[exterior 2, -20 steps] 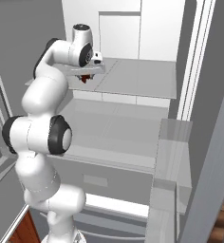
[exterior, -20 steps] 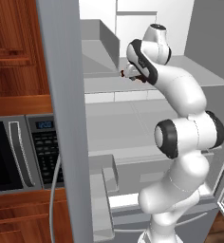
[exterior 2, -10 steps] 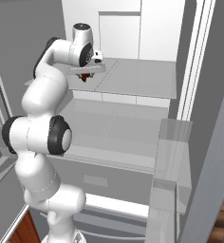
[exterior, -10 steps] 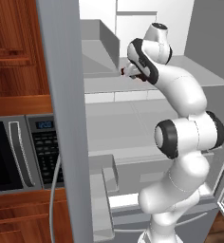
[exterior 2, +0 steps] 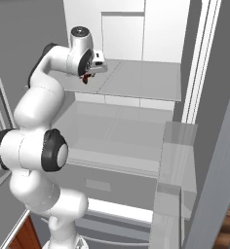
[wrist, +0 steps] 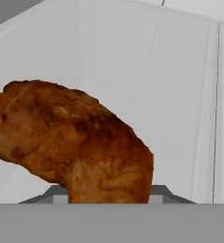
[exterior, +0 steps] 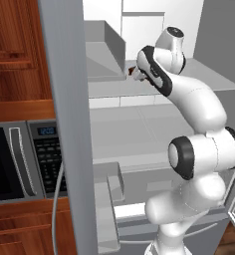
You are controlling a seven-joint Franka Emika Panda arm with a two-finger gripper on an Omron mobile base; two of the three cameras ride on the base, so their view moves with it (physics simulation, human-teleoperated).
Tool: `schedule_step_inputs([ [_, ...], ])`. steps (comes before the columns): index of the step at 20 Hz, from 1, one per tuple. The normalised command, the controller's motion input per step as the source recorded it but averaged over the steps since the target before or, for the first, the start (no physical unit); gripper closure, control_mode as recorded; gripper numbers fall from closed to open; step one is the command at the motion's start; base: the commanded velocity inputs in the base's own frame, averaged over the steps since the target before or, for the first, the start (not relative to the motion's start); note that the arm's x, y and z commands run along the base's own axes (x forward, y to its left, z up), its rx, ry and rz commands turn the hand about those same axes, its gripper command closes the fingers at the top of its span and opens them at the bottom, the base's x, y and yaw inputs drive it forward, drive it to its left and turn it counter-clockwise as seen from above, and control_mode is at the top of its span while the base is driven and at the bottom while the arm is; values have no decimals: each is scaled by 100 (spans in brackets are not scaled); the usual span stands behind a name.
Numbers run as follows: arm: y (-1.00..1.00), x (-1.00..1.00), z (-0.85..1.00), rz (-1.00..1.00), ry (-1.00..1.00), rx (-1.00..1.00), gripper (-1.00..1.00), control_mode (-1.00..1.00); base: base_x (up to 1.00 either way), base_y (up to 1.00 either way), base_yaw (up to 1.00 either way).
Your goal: Gather the lime and garlic from the fridge and place them on a tray on the dining counter. Then gather the chicken drumsticks from the fridge and place them on the other tray.
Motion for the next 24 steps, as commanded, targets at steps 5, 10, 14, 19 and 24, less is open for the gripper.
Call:
schedule_step_inputs([
  [5,0,-70,47,0,-12,-1,100,-100,0,0,0],
  [10,-10,-95,51,0,-4,-1,100,-100,0,0,0],
  [14,-15,-100,5,-1,-21,0,100,-100,0,0,0],
  [19,0,-100,0,-1,-19,0,100,-100,0,0,0],
  [24,0,-100,14,0,-7,0,100,-100,0,0,0],
])
